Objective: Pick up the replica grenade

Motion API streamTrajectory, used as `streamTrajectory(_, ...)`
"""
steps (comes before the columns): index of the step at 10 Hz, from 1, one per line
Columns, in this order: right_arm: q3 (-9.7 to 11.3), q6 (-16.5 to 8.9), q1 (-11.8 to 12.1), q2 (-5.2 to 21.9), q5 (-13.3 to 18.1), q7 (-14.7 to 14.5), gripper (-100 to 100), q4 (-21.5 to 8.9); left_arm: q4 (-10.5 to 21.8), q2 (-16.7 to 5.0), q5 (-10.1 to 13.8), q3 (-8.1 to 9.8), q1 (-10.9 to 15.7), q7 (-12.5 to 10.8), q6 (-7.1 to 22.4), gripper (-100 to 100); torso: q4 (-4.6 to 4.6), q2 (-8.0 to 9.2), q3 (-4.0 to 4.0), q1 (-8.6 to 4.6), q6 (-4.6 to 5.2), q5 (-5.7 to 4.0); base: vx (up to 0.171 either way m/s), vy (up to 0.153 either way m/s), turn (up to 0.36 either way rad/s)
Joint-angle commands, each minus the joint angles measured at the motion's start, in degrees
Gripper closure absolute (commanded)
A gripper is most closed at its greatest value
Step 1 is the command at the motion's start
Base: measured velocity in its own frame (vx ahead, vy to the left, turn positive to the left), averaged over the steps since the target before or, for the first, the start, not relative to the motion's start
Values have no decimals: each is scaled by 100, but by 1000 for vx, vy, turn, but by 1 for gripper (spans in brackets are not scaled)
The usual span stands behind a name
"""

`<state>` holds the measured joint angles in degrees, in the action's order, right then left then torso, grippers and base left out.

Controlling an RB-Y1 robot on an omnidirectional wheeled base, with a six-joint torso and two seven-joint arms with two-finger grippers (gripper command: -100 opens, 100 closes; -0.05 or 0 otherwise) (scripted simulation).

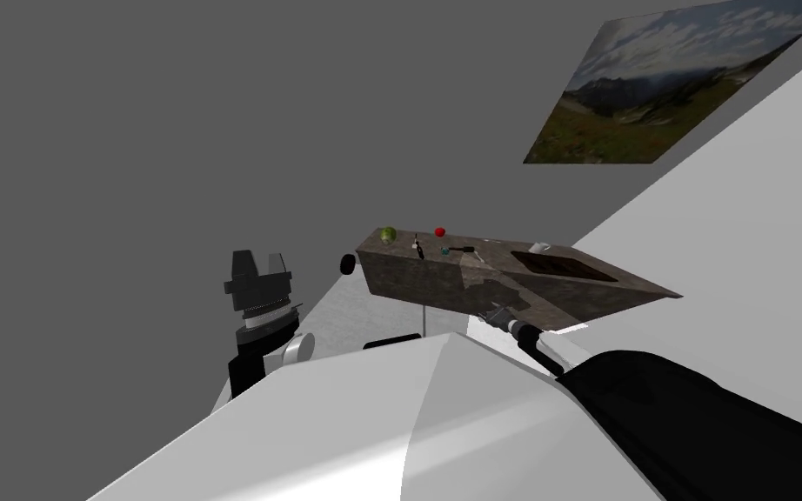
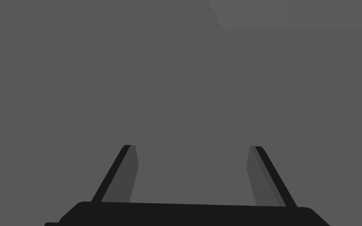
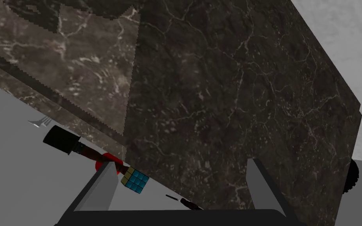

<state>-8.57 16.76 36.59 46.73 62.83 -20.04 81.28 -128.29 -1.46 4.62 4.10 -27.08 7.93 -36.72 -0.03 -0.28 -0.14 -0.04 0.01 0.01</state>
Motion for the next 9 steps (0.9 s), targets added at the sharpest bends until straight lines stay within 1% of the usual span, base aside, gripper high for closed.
streamTrajectory(1,-78,-52,-31,278,269,-80,-100,-286,0,0,0,0,0,0,0,0,0,0,0,0,0,0,86,-2,125)
streamTrajectory(2,-78,-52,-31,278,269,-80,-100,-291,0,0,0,0,0,0,0,0,-1,-8,-4,-5,-4,0,83,-9,97)
streamTrajectory(3,-161,-74,-35,508,485,-155,-100,-484,0,0,0,0,0,0,0,0,-1,-7,-4,-7,-1,-3,116,3,193)
streamTrajectory(4,-161,-74,-35,508,485,-155,-100,-518,0,0,0,0,0,0,0,0,-3,-20,-10,-5,-7,-1,92,0,100)
streamTrajectory(5,-238,-93,-43,726,692,-226,-100,-714,0,0,0,0,0,0,0,0,-3,-13,-8,-3,0,-1,105,-12,131)
streamTrajectory(6,-310,-106,-51,931,873,-293,-100,-905,0,0,0,0,0,0,0,0,-3,-17,-9,-7,-3,-2,185,-28,301)
streamTrajectory(7,-310,-106,-51,931,888,-293,-100,-940,0,0,0,0,0,0,0,0,-8,-42,-23,-14,-9,-3,157,-26,123)
streamTrajectory(9,-428,-119,-71,1296,1246,-414,-100,-1298,0,0,0,0,-1,0,0,0,-8,-40,-23,-5,-5,-1,181,-32,181)
